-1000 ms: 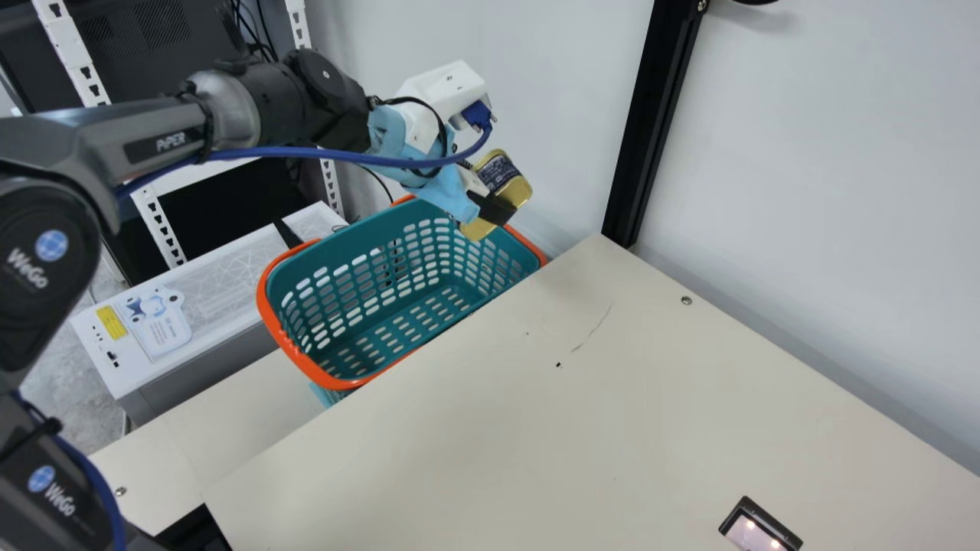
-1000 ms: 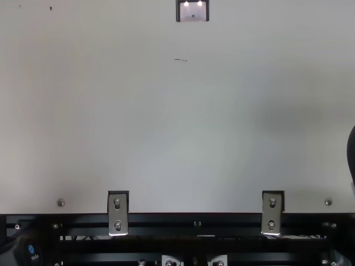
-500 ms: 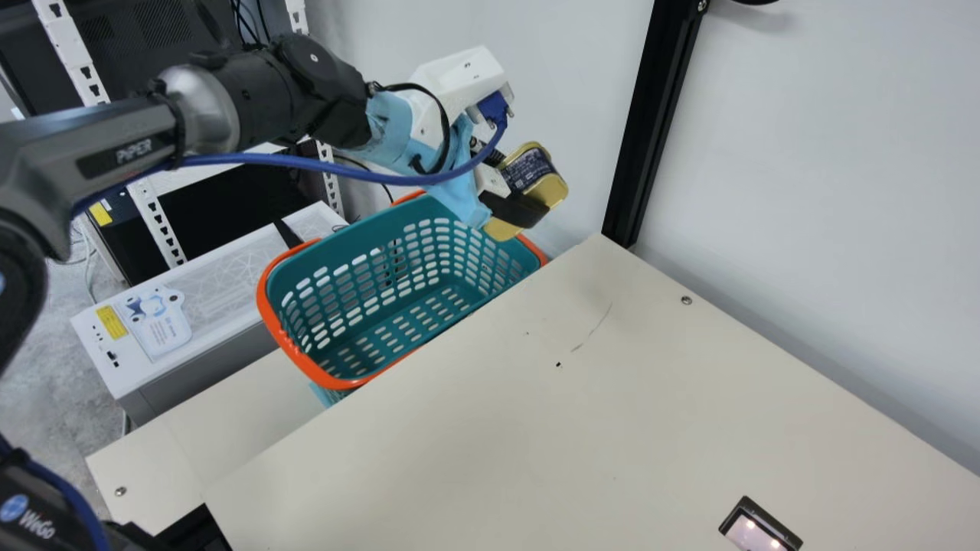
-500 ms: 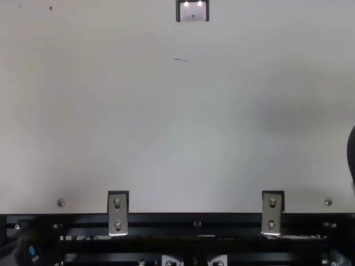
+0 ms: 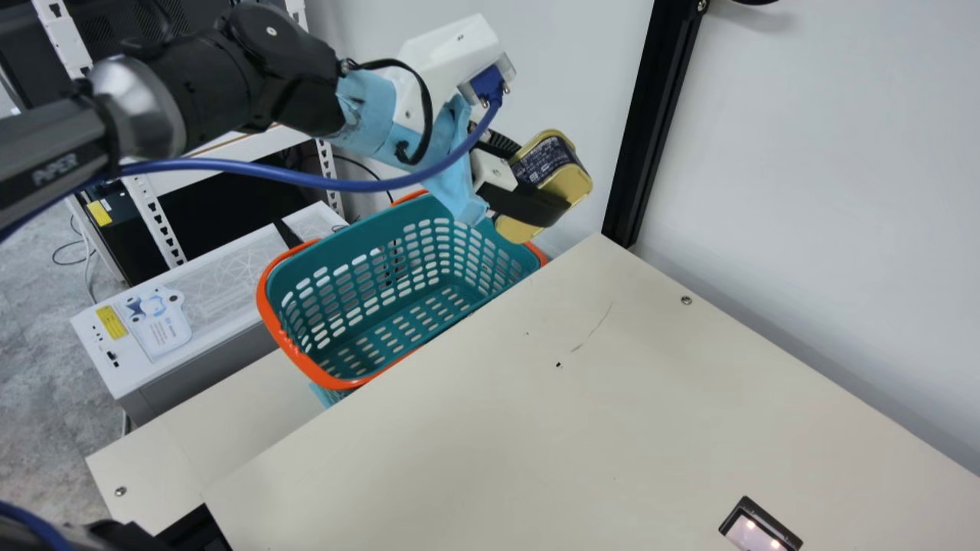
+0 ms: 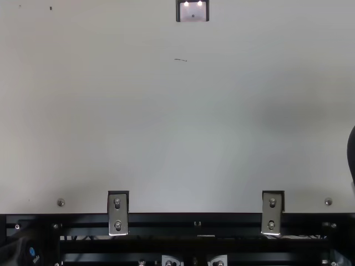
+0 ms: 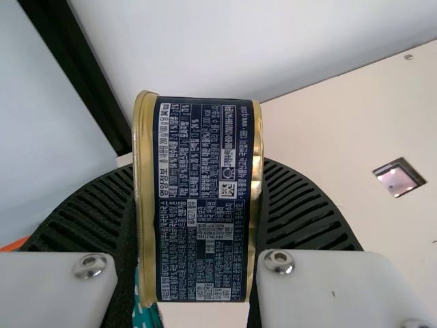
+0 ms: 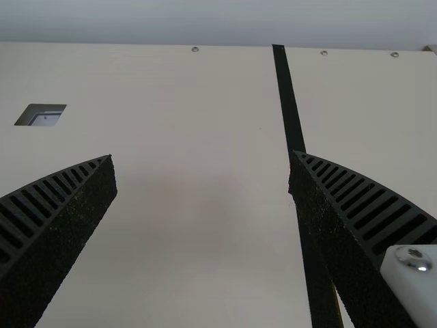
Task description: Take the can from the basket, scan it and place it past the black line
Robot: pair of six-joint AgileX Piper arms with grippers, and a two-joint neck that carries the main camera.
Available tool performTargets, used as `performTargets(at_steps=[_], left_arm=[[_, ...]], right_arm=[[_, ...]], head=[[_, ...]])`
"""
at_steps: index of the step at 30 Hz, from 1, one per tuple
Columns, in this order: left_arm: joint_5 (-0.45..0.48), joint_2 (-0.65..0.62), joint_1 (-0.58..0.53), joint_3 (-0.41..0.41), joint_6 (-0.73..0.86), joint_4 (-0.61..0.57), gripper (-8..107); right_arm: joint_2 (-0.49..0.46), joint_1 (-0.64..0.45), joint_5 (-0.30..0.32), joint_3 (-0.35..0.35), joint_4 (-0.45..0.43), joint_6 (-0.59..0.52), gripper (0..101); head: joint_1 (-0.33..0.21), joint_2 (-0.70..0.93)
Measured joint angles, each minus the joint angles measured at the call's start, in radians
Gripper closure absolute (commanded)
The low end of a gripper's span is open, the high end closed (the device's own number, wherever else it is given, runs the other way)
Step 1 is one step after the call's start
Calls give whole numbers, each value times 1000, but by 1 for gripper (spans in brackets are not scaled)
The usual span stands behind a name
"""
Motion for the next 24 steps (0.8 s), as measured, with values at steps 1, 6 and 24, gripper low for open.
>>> performTargets(at_steps=[1, 6, 24], left_arm=[[0, -11, -8, 4, -16, 2, 89], [-16, -59, -46, 22, -99, 16, 89], [-77, -167, -143, 44, -435, 142, 89]], right_arm=[[0, 0, 0, 0, 0, 0, 0], [0, 0, 0, 0, 0, 0, 0], [0, 0, 0, 0, 0, 0, 0]], head=[[0, 0], [5, 0], [0, 0]])
